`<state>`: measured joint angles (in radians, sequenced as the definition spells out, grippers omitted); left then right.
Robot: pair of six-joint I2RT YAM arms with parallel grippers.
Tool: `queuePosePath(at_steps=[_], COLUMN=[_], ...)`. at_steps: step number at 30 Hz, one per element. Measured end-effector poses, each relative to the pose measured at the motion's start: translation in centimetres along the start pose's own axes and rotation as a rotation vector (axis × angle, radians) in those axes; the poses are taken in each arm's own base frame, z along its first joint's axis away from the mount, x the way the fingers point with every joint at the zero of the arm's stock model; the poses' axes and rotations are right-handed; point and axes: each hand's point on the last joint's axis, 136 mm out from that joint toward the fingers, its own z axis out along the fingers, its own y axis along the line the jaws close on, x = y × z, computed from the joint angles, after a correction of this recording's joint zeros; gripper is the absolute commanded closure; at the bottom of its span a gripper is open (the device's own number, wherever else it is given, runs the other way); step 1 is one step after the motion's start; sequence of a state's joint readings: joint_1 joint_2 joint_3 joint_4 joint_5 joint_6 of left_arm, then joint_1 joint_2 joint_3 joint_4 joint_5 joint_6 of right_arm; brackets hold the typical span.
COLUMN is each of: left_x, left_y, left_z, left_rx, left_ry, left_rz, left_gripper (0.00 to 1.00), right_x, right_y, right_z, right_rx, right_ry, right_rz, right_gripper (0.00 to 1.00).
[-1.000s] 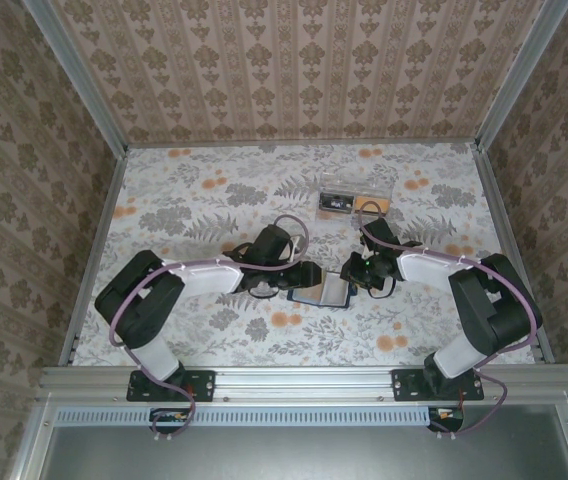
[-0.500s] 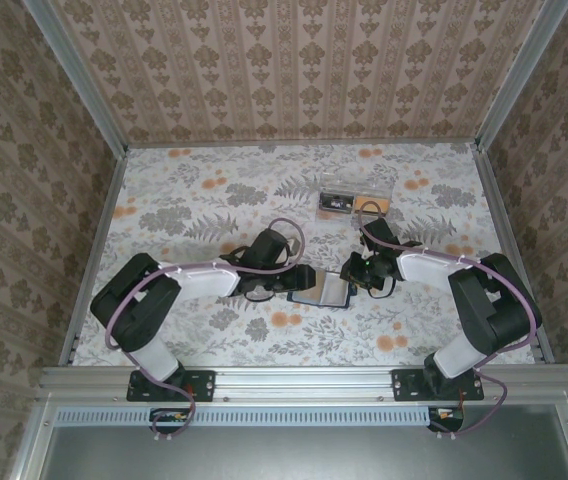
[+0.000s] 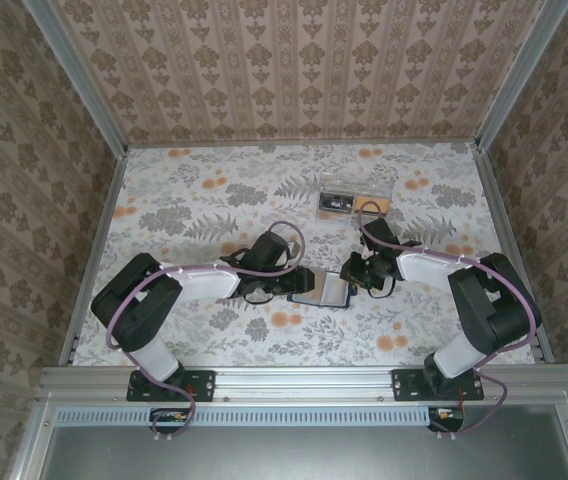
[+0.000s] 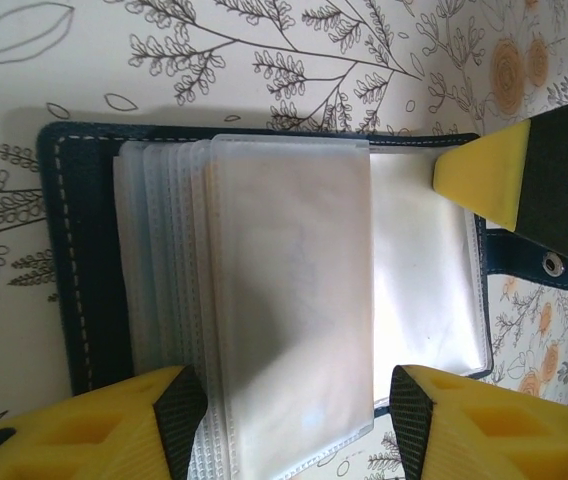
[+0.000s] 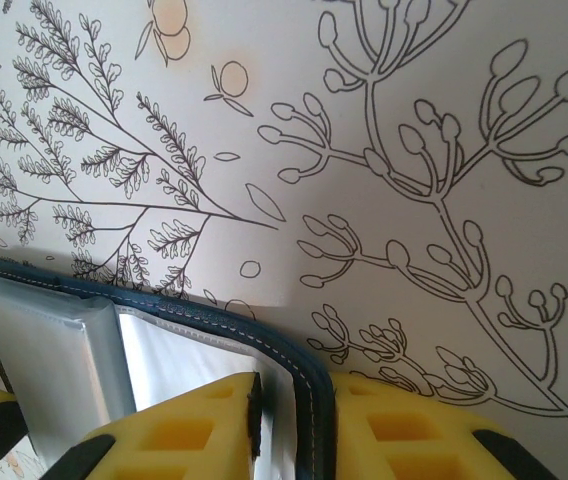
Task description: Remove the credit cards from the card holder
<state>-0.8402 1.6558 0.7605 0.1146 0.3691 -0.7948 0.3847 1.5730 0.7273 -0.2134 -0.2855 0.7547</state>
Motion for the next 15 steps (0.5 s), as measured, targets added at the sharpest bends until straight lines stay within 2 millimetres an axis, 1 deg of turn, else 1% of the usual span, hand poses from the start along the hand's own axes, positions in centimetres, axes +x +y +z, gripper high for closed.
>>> queuePosePath(at_steps=[3,5,7,8,11,12,13,14,15], left_x=[0.2,0.4,0.4,0.4,0.4,0.4,0.4,0.4,0.3], left_y=[-0.3,-0.4,-0.7,-0.8,-1.2,-1.3,-1.3,-1.5,-1.7], left_z=[0.1,0.3,0.4,0.4,0.4,0.4,0.4,0.4,0.4], left_rx=[0.008,0.012,0.021,0.026,0.045,0.047,0.05,0.057,0.067], left_ry=[0.006,0.013,0.016,0.018,0.02,0.021,0.021,0.022,0.021], left_rz=[0.007,0.009,0.012,0.015,0.023,0.023,0.023,0.022,0.025], left_gripper=[0.43,0.41,0.37,0.33,0.31,0.28,0.21,0.16,0.14], right_x=[0.0,0.0,0.0,0.0,0.0,0.0,0.0,0.0,0.0], right_y=[0.0,0.0,0.0,0.0,0.0,0.0,0.0,0.0,0.0], right_z=[0.0,0.0,0.0,0.1,0.1,0.1,0.0,0.0,0.0], right_rx=[0.0,0.0,0.001,0.001,0.002,0.002,0.002,0.002,0.002], right_ry=[0.0,0.0,0.001,0.001,0.002,0.002,0.002,0.002,0.002], right_rz=[0.0,0.0,0.0,0.0,0.001,0.001,0.001,0.001,0.001], right_gripper=[0.74,0.74,0.74,0.74,0.74,0.74,0.74,0.74,0.74])
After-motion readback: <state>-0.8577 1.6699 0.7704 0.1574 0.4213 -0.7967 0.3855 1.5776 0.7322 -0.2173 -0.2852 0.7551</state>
